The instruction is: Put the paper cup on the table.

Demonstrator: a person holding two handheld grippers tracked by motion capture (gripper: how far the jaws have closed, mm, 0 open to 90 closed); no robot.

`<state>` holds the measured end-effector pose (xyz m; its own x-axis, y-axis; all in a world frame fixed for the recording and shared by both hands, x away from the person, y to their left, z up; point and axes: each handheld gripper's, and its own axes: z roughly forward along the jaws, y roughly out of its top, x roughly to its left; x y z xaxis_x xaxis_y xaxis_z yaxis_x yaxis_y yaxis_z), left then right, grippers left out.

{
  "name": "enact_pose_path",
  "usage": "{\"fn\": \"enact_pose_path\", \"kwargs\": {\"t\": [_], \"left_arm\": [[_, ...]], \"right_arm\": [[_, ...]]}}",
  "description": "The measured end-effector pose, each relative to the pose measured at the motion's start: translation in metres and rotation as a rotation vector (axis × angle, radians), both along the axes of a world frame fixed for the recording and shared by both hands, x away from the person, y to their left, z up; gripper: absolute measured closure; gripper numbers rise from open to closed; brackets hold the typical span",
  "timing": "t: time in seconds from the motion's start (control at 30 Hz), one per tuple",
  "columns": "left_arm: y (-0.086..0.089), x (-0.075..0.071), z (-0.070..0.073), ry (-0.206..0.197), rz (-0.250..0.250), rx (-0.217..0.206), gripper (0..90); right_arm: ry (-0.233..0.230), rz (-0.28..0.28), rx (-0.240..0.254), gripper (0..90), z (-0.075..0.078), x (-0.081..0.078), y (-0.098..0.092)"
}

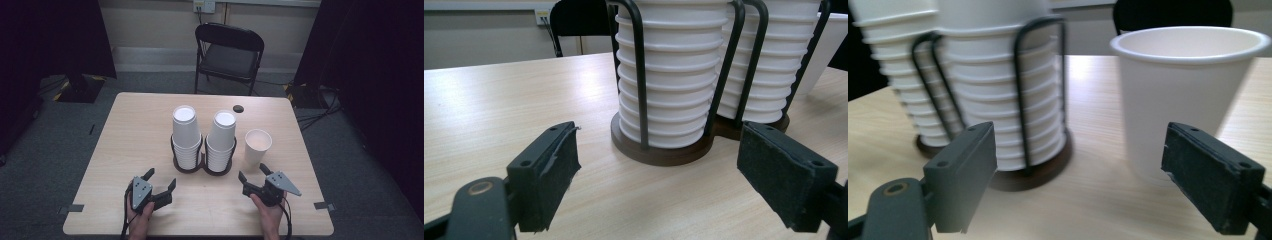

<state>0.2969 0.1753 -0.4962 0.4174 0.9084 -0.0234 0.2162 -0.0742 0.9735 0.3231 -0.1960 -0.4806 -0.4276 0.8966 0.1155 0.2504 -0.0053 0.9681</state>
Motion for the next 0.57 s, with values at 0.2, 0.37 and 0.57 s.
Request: {"fn": "enact_pose_path", "kwargs": {"t": [0.2, 0.37, 0.57], "left_arm": [[0.0, -0.002, 0.0, 0.004, 0.014, -0.001, 16.5], [0.002, -0.006, -0.001, -0.019, 0.024, -0.018, 16.4], [0.004, -0.007, -0.001, -0.036, 0.041, -0.034, 16.0]], "right_arm": [[-0.023, 0.047, -0.021, 14.1, -0.001, -0.014, 0.023], [-0.053, 0.049, -0.043, 13.3, -0.008, -0.021, 0.036], [-0.035, 0.064, -0.04, 13.2, -0.015, -0.017, 0.037]]}}
